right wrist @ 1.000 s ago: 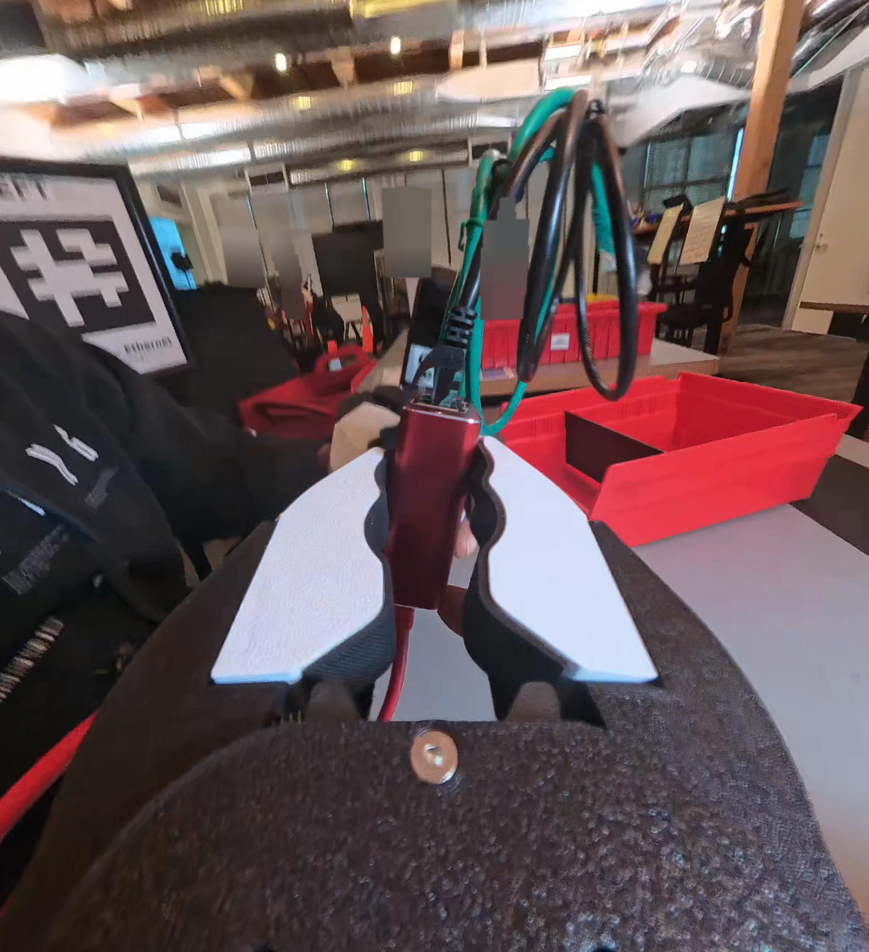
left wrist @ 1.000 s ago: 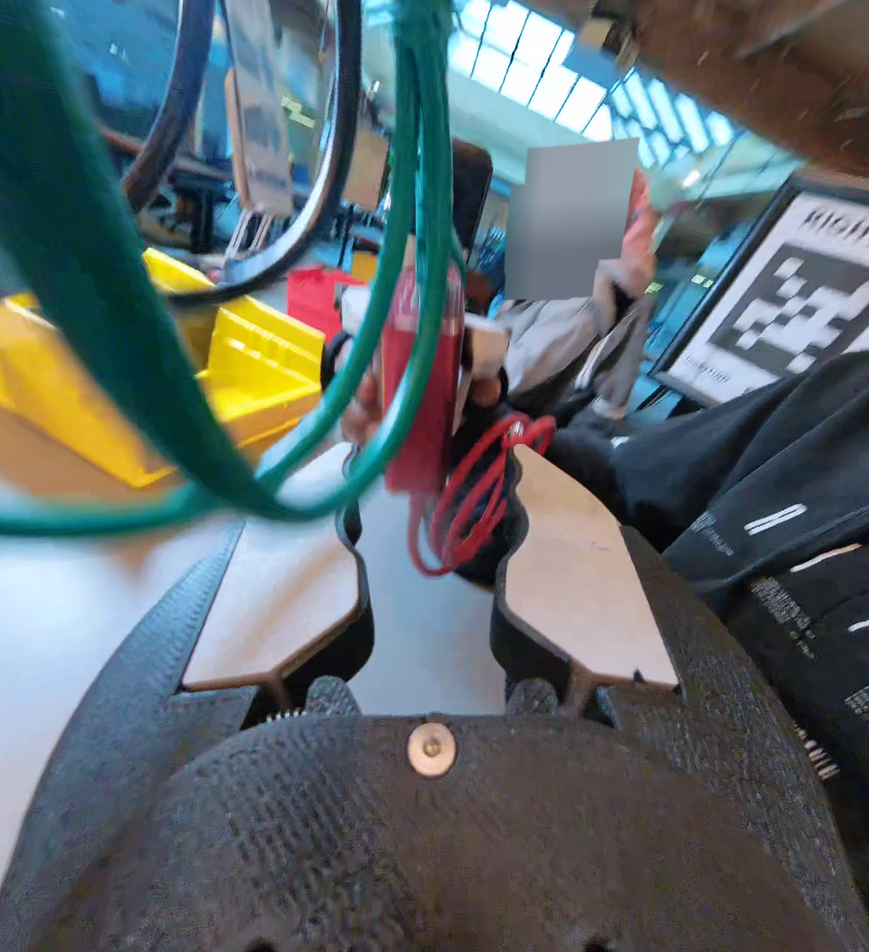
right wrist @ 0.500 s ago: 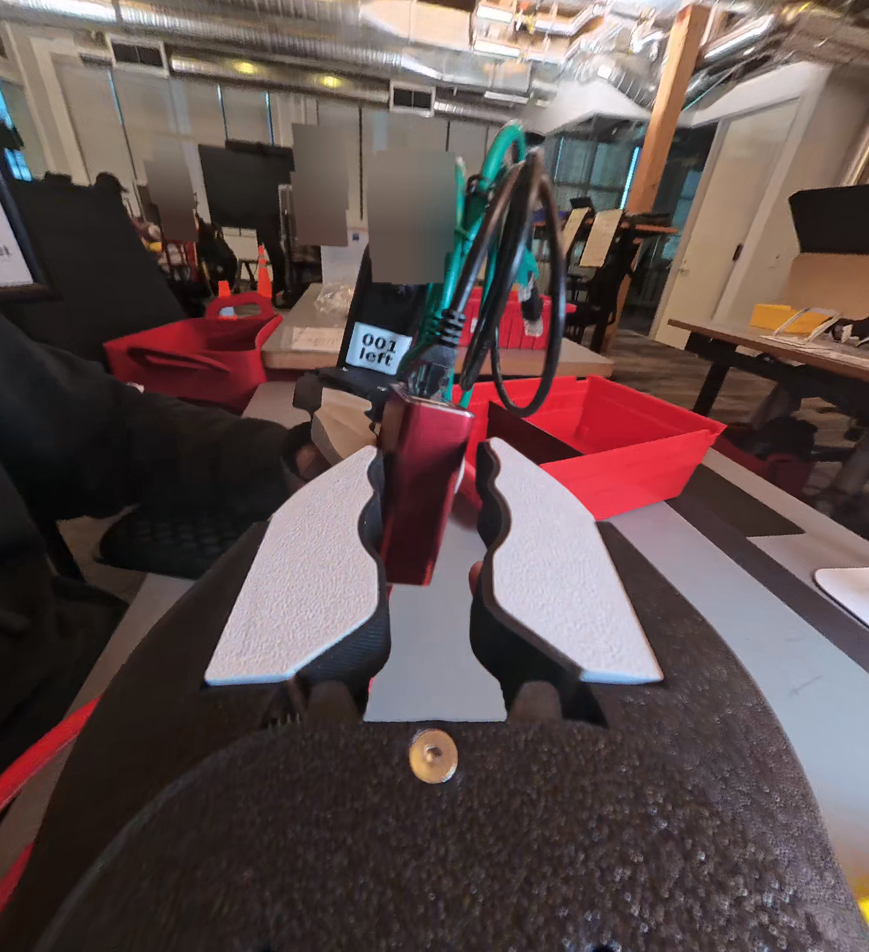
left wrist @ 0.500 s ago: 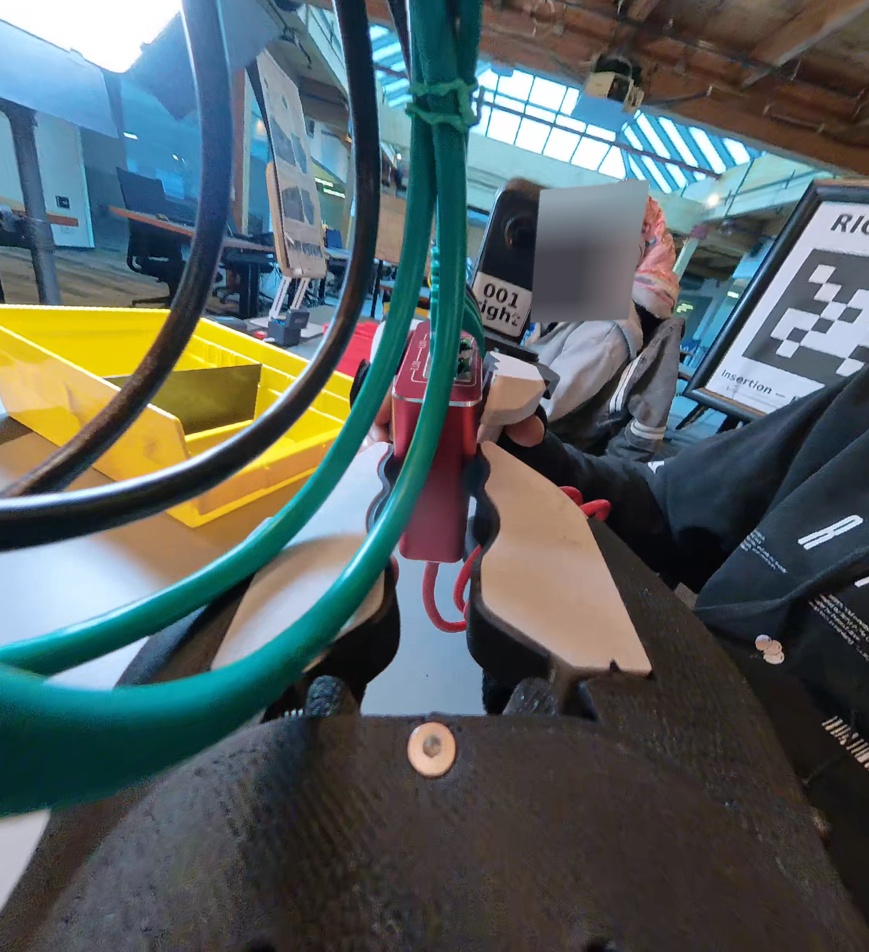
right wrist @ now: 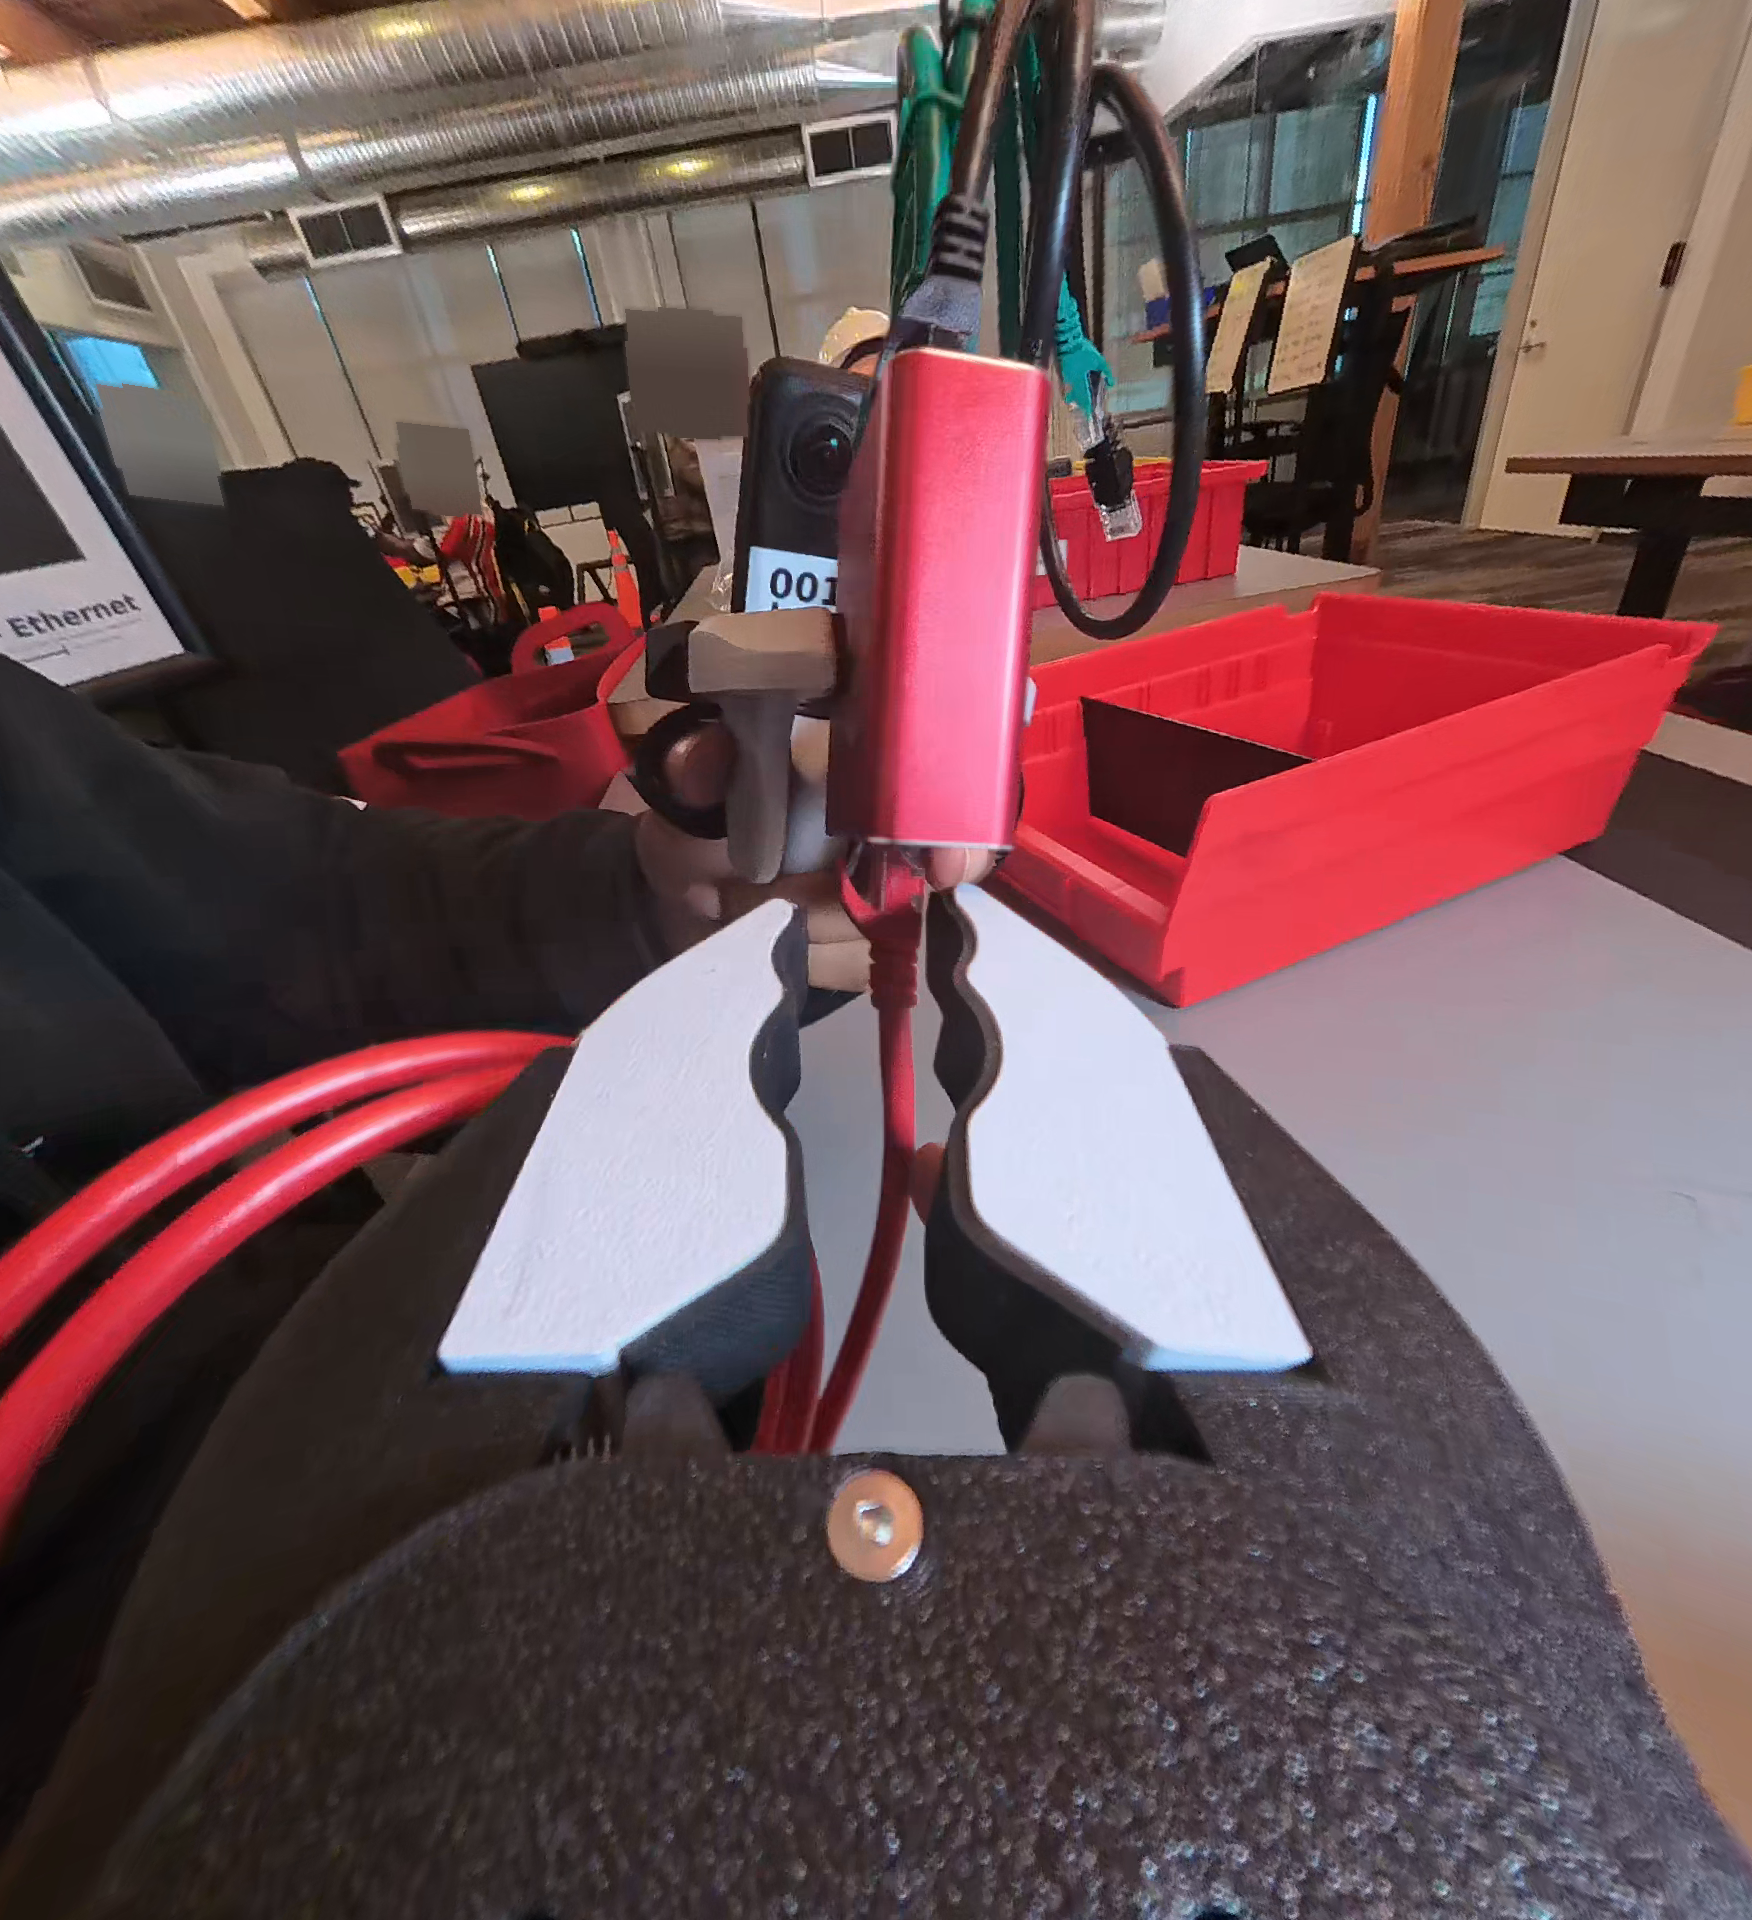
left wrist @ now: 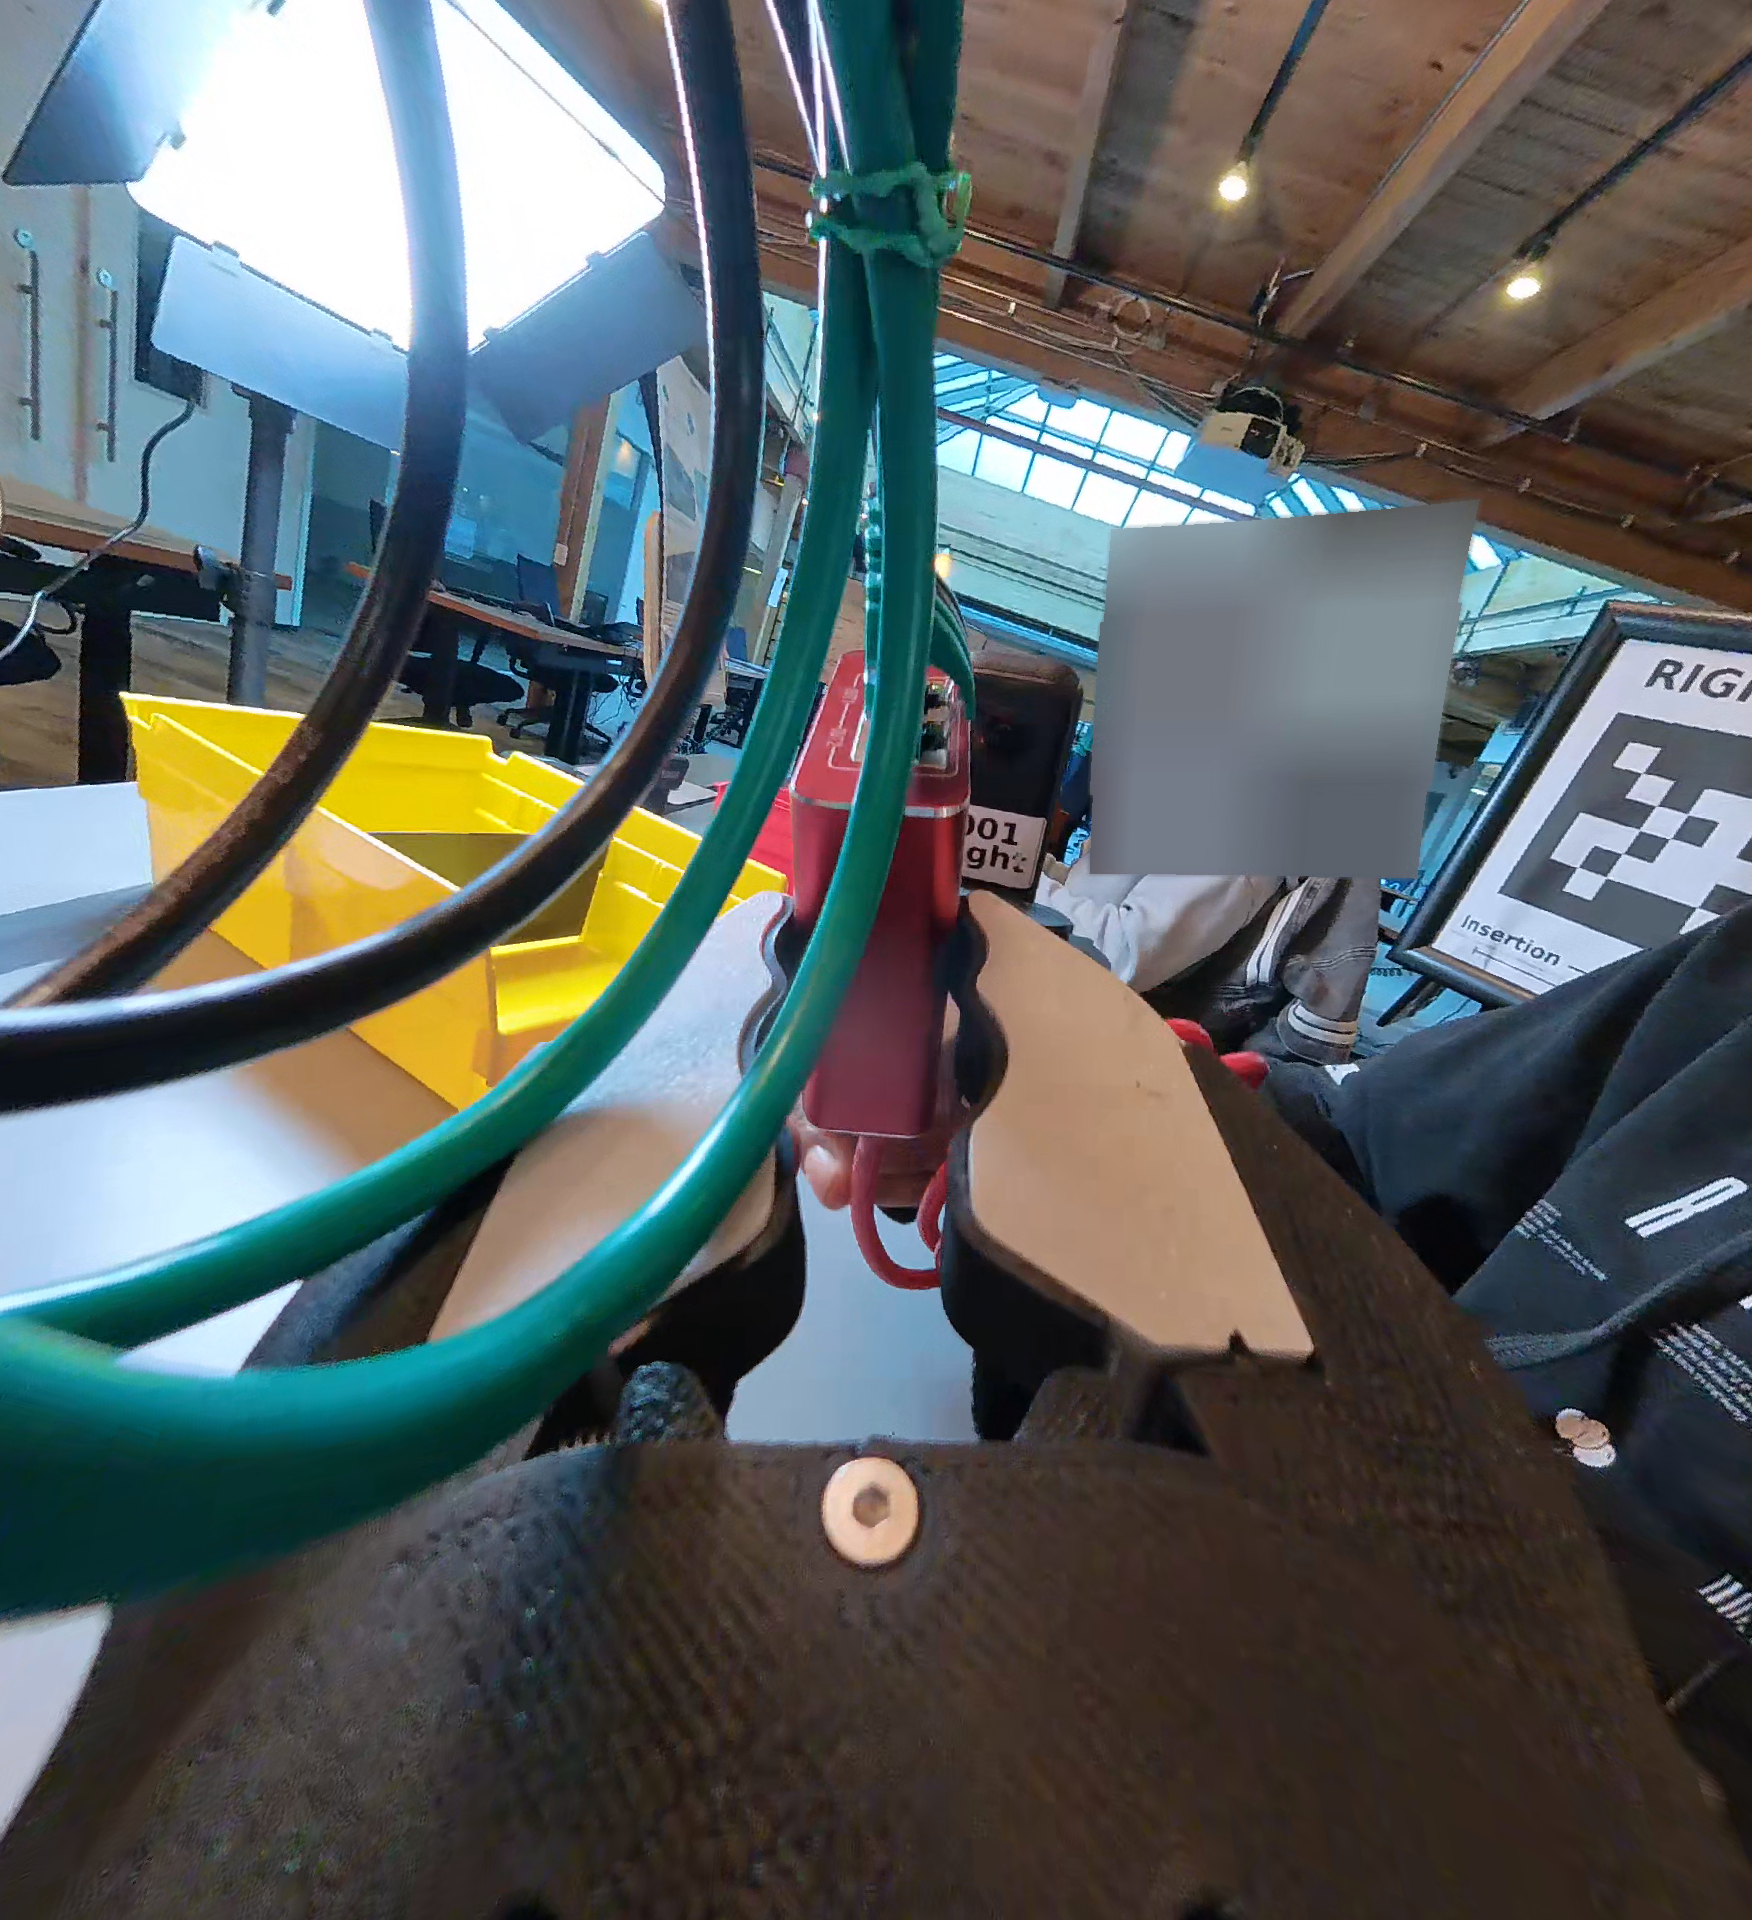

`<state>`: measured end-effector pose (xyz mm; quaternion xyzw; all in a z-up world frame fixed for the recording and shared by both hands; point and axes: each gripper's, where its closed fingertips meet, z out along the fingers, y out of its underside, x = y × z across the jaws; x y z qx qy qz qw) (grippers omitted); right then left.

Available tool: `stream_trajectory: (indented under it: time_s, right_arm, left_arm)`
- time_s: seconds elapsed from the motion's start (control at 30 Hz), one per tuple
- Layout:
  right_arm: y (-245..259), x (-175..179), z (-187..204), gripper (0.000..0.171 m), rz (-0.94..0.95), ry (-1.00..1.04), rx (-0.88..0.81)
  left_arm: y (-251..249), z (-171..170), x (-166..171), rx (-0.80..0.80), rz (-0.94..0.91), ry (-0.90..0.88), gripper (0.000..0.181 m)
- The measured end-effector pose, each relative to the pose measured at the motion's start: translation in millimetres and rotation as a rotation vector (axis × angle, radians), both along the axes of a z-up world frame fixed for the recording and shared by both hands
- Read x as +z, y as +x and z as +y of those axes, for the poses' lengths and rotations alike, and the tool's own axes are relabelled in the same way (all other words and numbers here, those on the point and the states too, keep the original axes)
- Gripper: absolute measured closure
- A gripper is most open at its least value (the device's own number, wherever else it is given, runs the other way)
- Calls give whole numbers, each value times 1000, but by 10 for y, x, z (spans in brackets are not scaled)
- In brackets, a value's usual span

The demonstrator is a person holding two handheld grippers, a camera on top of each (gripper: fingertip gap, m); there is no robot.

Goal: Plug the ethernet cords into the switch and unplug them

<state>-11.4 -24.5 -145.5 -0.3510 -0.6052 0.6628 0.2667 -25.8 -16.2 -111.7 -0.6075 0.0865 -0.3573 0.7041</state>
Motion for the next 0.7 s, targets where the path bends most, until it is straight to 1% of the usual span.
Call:
stream_trajectory:
  time_s: [0.13,0.3,0.6,0.7]
  right_arm:
    - [-52,-33,-12,155,7,-10,-47]
    - [-79,-21,-16,155,27,-17,-77]
    - [-130,-44,-55,156,0,-152,-67]
    - [-114,-37,-69,156,-12,-152,-41]
  left_arm:
    - [13,13,-24,10,7,-4,156]
    - [-2,19,-19,14,-21,0,156]
    - [-35,33,-27,27,-53,-3,155]
    - [-21,20,-16,17,-59,-6,155]
